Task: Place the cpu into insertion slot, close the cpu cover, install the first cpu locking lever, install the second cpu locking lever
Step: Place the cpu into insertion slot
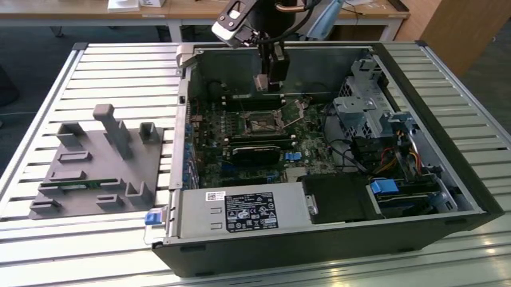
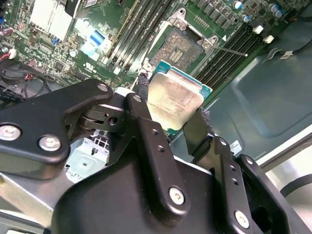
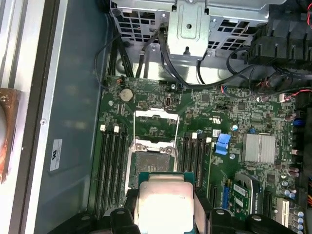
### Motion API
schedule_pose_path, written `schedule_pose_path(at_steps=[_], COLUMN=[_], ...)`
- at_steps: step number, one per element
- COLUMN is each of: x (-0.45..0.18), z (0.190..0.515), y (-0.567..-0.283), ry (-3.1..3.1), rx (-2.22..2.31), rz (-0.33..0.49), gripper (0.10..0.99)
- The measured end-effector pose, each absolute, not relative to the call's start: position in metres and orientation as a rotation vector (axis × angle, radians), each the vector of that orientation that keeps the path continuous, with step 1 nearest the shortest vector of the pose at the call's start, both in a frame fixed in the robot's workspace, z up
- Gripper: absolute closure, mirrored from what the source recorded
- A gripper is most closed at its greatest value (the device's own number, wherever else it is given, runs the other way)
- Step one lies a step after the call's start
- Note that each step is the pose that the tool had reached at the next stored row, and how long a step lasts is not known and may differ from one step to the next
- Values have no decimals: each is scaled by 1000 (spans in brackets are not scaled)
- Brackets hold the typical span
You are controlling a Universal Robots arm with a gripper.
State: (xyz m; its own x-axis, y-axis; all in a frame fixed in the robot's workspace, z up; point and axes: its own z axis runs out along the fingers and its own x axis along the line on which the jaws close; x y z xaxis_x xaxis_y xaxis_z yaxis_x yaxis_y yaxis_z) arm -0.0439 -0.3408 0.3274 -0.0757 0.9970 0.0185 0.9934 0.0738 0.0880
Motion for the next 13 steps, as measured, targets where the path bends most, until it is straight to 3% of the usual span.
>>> schedule_pose_path(at_steps=[13], x=[-44], z=[313], y=[-340], ry=[2258], rx=[2111], rz=[119], gripper=[549])
